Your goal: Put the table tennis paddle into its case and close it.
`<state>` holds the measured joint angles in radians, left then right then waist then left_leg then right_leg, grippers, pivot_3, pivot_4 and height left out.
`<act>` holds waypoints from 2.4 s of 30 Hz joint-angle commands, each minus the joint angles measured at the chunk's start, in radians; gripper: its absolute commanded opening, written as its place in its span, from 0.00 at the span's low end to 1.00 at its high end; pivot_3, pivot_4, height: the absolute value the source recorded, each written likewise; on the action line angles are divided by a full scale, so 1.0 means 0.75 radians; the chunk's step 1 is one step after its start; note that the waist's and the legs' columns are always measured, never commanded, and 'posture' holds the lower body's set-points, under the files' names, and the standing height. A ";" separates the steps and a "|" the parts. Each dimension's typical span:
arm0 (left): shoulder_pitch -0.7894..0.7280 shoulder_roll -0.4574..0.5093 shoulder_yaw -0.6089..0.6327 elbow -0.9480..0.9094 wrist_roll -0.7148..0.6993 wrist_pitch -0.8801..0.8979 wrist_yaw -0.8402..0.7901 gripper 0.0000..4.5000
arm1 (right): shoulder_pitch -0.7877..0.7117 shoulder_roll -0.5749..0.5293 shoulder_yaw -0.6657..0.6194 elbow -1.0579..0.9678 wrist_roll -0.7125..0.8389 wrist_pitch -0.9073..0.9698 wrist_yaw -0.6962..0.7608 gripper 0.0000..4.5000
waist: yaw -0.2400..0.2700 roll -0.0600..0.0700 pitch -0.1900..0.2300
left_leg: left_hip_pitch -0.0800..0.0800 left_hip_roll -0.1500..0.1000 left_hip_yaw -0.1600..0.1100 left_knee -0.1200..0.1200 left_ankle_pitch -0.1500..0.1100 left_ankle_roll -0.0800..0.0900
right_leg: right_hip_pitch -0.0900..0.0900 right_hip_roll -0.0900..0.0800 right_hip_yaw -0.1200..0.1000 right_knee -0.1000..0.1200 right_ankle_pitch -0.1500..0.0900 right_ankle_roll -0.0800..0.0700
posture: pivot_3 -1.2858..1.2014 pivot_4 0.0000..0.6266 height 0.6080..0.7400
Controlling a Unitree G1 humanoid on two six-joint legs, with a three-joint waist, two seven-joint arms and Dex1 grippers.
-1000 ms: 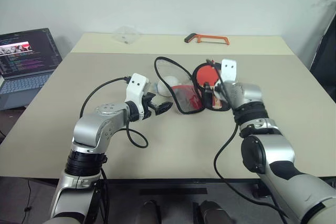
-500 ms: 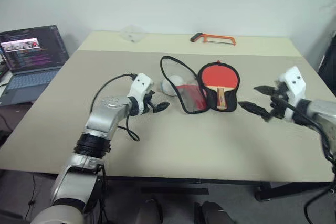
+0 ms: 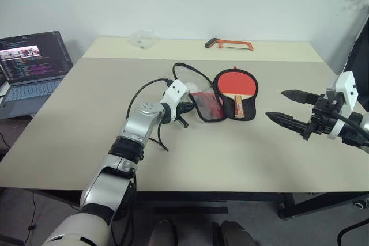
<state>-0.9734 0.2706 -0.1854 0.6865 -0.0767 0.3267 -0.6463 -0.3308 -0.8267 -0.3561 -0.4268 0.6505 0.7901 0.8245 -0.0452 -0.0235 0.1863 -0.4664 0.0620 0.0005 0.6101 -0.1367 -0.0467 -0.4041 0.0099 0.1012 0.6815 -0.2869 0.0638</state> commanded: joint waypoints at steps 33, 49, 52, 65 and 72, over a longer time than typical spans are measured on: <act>0.361 0.429 0.297 -0.863 -0.345 0.333 -0.444 0.99 | -0.623 0.637 -0.309 1.112 0.218 0.302 -0.952 1.00 | -0.011 0.002 -0.001 | 0.001 0.001 -0.002 -0.005 0.006 -0.003 | -0.001 0.001 -0.002 0.003 0.008 -0.010 | 0.52 0.24 1.00; 0.586 0.525 0.306 -1.169 -0.377 0.457 -0.323 0.99 | -0.653 0.749 -0.172 1.363 0.105 0.141 -0.790 1.00 | -0.028 0.002 -0.001 | 0.002 0.004 -0.001 -0.003 0.006 -0.002 | -0.001 0.003 0.000 0.002 0.009 -0.009 | 0.52 0.24 1.00; 0.591 0.529 0.303 -1.180 -0.385 0.464 -0.310 0.99 | -0.653 0.772 -0.162 1.364 0.102 0.140 -0.782 1.00 | -0.036 0.002 -0.001 | 0.002 0.004 -0.001 -0.003 0.006 -0.002 | -0.001 0.003 0.001 0.002 0.009 -0.009 | 0.52 0.24 1.00; 0.599 0.523 0.275 -1.179 -0.373 0.447 -0.272 0.99 | -0.688 0.820 -0.181 1.348 0.133 0.172 -0.783 1.00 | -0.057 0.002 -0.001 | 0.002 0.004 -0.001 -0.004 0.006 -0.002 | -0.001 0.003 0.001 0.002 0.009 -0.009 | 0.52 0.24 1.00; 0.593 0.515 0.263 -1.162 -0.365 0.436 -0.249 1.00 | -0.704 0.868 -0.177 1.407 0.111 0.125 -0.786 0.92 | -0.058 0.002 -0.001 | 0.002 0.004 -0.001 -0.004 0.006 -0.002 | -0.001 0.003 0.001 0.002 0.009 -0.009 | 0.52 0.24 1.00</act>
<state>-0.5121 0.6538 0.0055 -0.1588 -0.3503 0.6712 -0.8387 -0.8290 -0.1955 -0.4925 0.6175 0.7251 0.8987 0.2244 -0.0887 -0.0216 0.1856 -0.4645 0.0649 0.0001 0.6072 -0.1322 -0.0485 -0.4049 0.0124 0.1020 0.6828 -0.2803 0.0572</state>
